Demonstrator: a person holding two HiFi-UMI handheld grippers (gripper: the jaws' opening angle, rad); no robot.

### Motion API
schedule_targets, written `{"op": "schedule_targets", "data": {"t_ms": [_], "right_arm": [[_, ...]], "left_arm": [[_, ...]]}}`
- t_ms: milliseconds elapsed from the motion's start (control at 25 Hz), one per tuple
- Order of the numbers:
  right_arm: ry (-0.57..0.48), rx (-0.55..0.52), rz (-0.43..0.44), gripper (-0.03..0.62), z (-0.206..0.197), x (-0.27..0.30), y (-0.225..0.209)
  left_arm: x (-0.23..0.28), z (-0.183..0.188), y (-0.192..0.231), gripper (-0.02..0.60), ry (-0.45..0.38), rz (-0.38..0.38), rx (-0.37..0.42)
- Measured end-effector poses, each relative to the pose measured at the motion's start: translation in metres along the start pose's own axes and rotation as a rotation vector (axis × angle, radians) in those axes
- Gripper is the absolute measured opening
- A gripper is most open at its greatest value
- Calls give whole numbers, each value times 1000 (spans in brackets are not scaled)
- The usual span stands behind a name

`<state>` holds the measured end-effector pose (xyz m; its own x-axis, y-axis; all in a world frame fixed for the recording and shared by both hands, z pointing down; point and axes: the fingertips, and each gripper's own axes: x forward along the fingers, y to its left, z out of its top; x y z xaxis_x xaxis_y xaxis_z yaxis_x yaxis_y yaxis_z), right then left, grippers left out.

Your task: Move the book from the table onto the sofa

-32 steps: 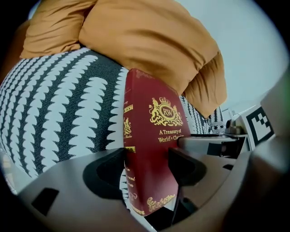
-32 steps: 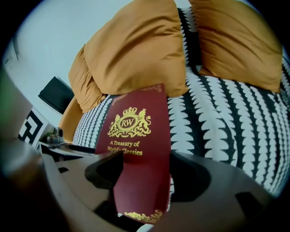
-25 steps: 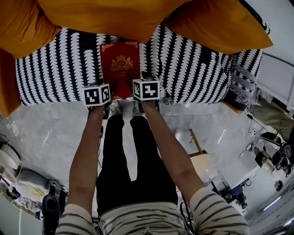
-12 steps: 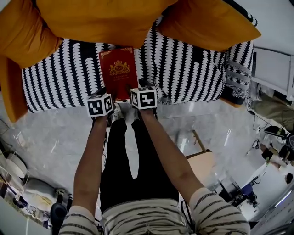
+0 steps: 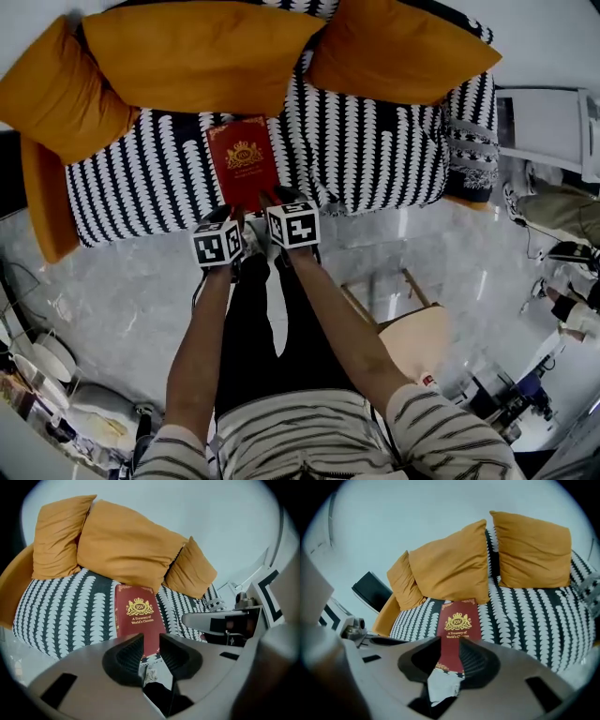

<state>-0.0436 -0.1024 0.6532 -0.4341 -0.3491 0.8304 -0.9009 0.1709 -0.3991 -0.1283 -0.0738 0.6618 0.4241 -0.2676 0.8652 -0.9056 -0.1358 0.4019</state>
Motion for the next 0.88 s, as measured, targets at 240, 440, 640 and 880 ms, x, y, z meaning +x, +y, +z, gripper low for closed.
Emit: {"op": "schedule_targets", "data": {"t_ms": [240, 440, 640, 880], "right_arm": [[-2, 3, 5, 66, -2, -34, 18], [-24, -11, 15, 58, 6, -67, 28], [-58, -46, 28, 28, 16, -114, 33], [-106, -76, 33, 14, 32, -168, 36]], "left_arm": [[-30, 3, -19, 87, -4, -4, 54], [-61, 15, -43, 64, -42, -19, 87], [-96, 18, -77, 47, -71, -45, 131], [-139, 29, -107, 13, -113, -65, 204]]}}
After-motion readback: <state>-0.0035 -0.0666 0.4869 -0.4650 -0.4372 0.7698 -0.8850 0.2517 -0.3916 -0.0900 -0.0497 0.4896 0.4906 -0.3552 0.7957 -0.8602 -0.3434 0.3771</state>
